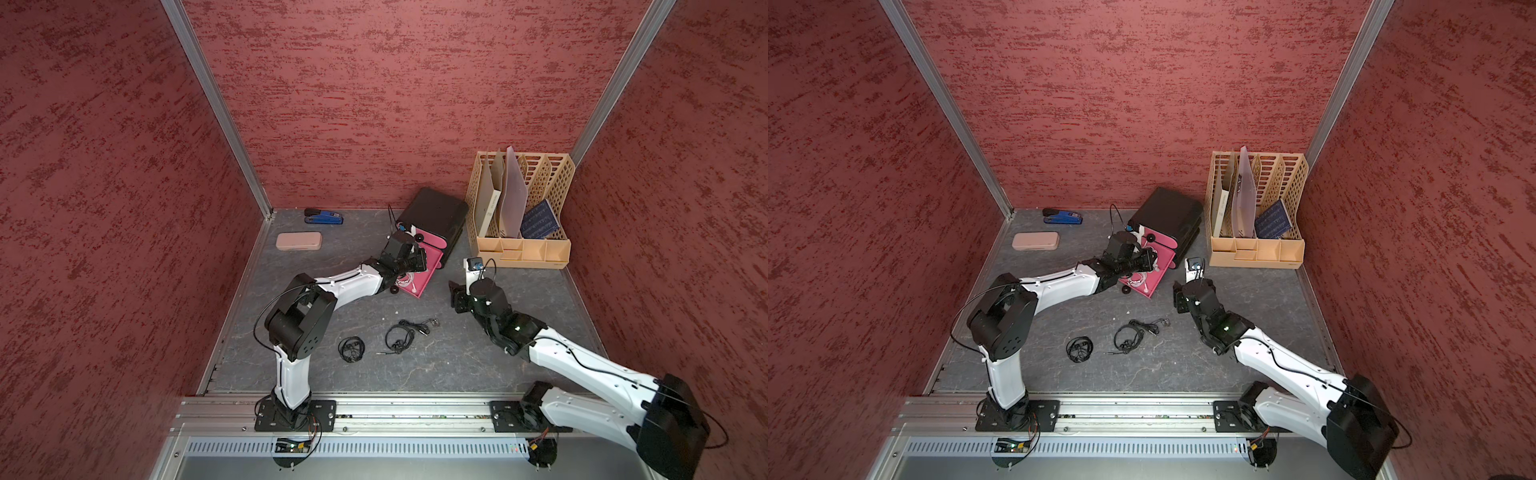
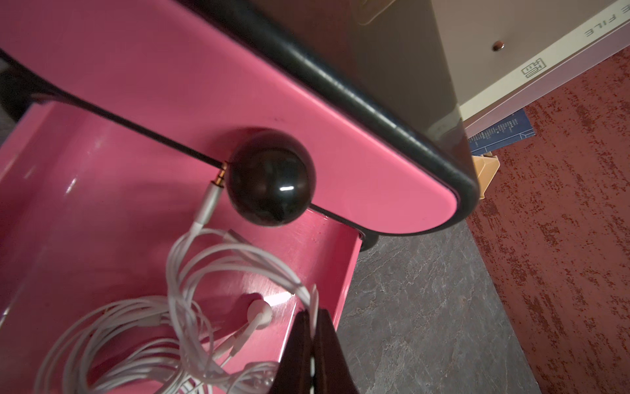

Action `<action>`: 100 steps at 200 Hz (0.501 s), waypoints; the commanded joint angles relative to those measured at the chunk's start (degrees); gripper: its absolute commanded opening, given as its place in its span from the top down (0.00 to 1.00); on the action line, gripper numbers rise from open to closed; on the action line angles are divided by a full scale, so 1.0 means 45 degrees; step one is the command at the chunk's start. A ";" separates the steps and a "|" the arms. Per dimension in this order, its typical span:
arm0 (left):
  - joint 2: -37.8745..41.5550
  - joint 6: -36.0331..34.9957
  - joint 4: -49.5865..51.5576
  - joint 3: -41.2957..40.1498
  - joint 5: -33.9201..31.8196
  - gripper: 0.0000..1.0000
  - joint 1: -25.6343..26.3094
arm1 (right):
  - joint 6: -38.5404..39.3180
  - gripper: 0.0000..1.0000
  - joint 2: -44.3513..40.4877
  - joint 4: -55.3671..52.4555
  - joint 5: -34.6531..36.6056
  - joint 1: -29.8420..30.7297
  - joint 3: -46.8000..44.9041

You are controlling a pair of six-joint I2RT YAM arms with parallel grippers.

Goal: Place the wired earphones into the drawer by color
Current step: Place the wired earphones in the drawer.

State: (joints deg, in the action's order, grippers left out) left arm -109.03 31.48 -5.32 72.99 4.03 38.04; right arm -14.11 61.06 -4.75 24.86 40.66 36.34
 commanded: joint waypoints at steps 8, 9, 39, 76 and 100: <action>-0.0237 0.0014 -0.0445 0.0401 0.0069 0.82 -0.0004 | -0.0077 0.34 -0.0174 0.0161 0.0334 -0.0072 -0.0126; -0.0240 0.0014 -0.0442 0.0401 0.0065 0.81 -0.0001 | -0.0082 0.34 -0.0172 0.0169 0.0334 -0.0062 -0.0136; -0.0157 -0.0004 -0.0247 0.0414 0.0283 0.60 -0.0094 | -0.0054 0.34 -0.0151 0.0178 0.0344 -0.0072 -0.0143; 0.0796 -0.0091 -0.0260 -0.0130 0.0127 0.54 -0.0116 | -0.0059 0.34 -0.0131 0.0201 0.0373 -0.0062 -0.0132; 0.1862 -0.0173 -0.0609 -0.1115 -0.0099 0.48 -0.0113 | -0.0069 0.33 -0.0073 0.0196 0.0345 -0.0062 -0.0120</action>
State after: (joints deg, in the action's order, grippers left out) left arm -106.72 31.55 -5.67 71.35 4.40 37.76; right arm -14.11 61.06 -4.75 24.95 40.66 36.34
